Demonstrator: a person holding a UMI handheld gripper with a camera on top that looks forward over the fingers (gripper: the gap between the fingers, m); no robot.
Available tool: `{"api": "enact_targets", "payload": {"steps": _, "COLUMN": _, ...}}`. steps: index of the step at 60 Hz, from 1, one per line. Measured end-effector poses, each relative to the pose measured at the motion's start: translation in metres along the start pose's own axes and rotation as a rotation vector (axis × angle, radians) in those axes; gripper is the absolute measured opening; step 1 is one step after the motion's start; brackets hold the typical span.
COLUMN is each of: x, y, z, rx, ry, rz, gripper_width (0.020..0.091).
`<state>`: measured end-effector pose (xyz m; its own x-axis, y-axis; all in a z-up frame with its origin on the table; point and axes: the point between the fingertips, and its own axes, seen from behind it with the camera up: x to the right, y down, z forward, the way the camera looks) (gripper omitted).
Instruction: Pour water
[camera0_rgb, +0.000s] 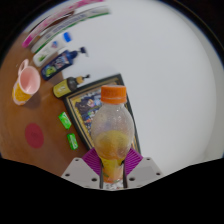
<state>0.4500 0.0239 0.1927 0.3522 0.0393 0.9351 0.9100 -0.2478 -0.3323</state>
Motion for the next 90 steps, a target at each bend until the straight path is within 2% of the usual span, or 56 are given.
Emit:
{"api": "enact_targets", "payload": {"steps": 4, "x": -0.019, "y": -0.038, "z": 0.009, "rx": 0.051, "ry": 0.014, "rz": -0.177, "gripper_width": 0.0256}}
{"api": "enact_targets", "payload": {"steps": 12, "x": -0.067, "y": -0.091, "z": 0.018, "rx": 0.079, "ry": 0.045, "rz": -0.495, "gripper_width": 0.0254}}
{"api": "enact_targets", "payload": {"steps": 22, "x": -0.103, "y": -0.114, "z": 0.025, "rx": 0.072, "ry": 0.082, "rz": -0.792, "gripper_width": 0.0255}}
{"api": "enact_targets", "payload": {"steps": 30, "x": -0.115, "y": -0.113, "z": 0.027, "rx": 0.063, "ry": 0.038, "rz": -0.794, "gripper_width": 0.0254}}
{"api": "enact_targets", "payload": {"steps": 41, "x": -0.099, "y": -0.107, "z": 0.016, "rx": 0.094, "ry": -0.070, "rz": -0.326, "gripper_width": 0.0257}}
{"api": "enact_targets", "payload": {"steps": 56, "x": -0.078, "y": -0.102, "z": -0.009, "rx": 0.165, "ry": -0.331, "rz": 0.555, "gripper_width": 0.0256}}
{"api": "enact_targets", "payload": {"steps": 67, "x": -0.120, "y": -0.086, "z": -0.003, "rx": 0.116, "ry": -0.515, "rz": 0.982, "gripper_width": 0.0255}}
{"api": "enact_targets", "payload": {"steps": 73, "x": -0.157, "y": -0.074, "z": 0.010, "rx": 0.070, "ry": -0.574, "rz": 1.082, "gripper_width": 0.0259}}
{"api": "enact_targets", "payload": {"steps": 87, "x": -0.224, "y": -0.050, "z": 0.025, "rx": 0.002, "ry": -0.622, "rz": 1.134, "gripper_width": 0.0270}}
{"api": "enact_targets", "payload": {"steps": 89, "x": -0.220, "y": -0.053, "z": 0.026, "rx": 0.039, "ry": -0.594, "rz": 1.142, "gripper_width": 0.0274}}
{"api": "enact_targets", "payload": {"steps": 90, "x": -0.221, "y": -0.051, "z": 0.026, "rx": 0.037, "ry": -0.591, "rz": 1.140, "gripper_width": 0.0305}}
